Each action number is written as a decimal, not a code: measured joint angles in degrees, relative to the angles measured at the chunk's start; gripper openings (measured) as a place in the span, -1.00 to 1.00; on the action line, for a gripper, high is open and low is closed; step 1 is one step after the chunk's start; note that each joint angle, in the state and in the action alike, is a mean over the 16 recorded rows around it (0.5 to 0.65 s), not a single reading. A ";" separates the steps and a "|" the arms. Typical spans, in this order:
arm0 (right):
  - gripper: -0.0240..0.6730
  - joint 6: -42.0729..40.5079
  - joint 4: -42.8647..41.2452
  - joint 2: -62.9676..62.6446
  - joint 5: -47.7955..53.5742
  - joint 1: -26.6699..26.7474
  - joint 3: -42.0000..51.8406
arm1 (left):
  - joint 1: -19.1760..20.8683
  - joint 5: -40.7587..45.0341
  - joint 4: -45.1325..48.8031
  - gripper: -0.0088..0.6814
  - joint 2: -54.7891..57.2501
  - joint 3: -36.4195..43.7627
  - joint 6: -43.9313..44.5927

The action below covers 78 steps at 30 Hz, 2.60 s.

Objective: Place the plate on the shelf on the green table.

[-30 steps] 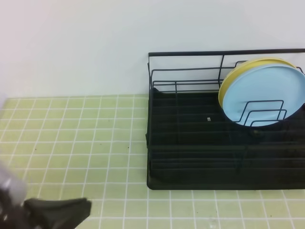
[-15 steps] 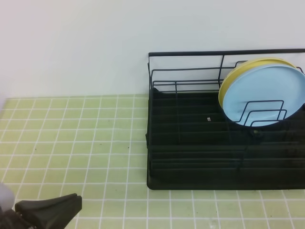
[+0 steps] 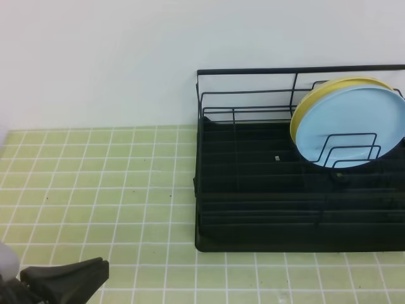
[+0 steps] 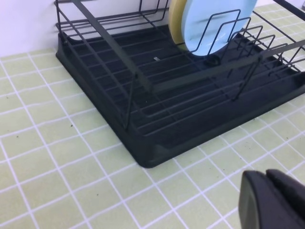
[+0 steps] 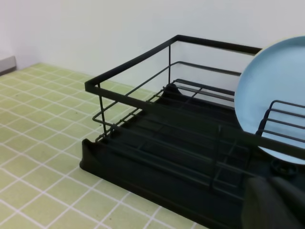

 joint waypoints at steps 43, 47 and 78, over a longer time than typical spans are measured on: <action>-0.94 0.00 0.33 0.10 0.56 0.00 -0.02 | 18.54 4.03 29.89 -0.98 -33.02 22.30 -36.42; -0.94 0.00 0.33 0.10 0.56 0.00 -0.02 | 18.54 4.00 29.89 -0.98 -33.02 22.30 -36.24; -0.94 43.99 -39.88 -9.63 -1.43 -0.46 -0.02 | 18.54 3.99 29.79 -0.98 -33.02 22.30 -35.65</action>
